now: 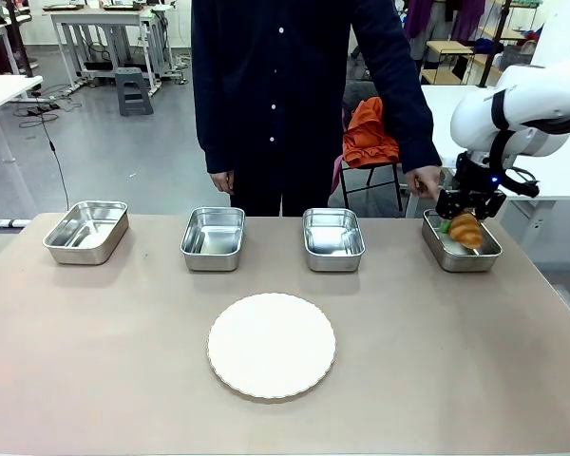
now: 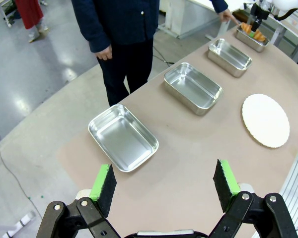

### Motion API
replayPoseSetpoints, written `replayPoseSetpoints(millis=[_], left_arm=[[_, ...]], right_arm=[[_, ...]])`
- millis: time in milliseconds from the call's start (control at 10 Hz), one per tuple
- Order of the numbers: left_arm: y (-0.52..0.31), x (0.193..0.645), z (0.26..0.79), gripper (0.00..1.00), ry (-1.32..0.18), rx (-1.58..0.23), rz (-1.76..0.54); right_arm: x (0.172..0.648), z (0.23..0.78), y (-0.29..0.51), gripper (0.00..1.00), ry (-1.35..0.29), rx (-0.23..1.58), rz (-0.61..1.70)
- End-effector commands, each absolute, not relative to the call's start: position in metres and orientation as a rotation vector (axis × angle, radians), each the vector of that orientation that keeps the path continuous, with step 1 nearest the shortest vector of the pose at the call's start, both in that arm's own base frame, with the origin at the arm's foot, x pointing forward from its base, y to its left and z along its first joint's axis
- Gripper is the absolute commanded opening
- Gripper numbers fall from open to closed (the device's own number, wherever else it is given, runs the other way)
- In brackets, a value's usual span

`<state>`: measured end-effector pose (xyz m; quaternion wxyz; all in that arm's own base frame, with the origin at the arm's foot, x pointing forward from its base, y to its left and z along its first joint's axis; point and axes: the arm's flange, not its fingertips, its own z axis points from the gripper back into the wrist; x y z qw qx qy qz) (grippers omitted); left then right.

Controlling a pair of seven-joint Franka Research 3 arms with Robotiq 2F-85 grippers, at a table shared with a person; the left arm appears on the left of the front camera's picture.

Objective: Place the bread in the container.
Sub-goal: Place the Butter Roll into the Airtight Container indicated by the human.

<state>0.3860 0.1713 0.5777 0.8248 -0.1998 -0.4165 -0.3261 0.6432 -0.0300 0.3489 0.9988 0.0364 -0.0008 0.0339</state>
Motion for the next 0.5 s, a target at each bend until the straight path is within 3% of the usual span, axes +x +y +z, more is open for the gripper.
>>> replayPoseSetpoints(millis=[0,400], left_arm=[[0.172,0.386,0.579,1.00,-0.889,-0.432,-0.697],[0.172,0.386,0.579,1.00,-0.889,-0.432,-0.697]], right_arm=[[0.642,0.354,-0.032,1.00,-0.020,0.083,0.069],[0.631,0.365,-0.034,1.00,-0.038,0.095,0.022]])
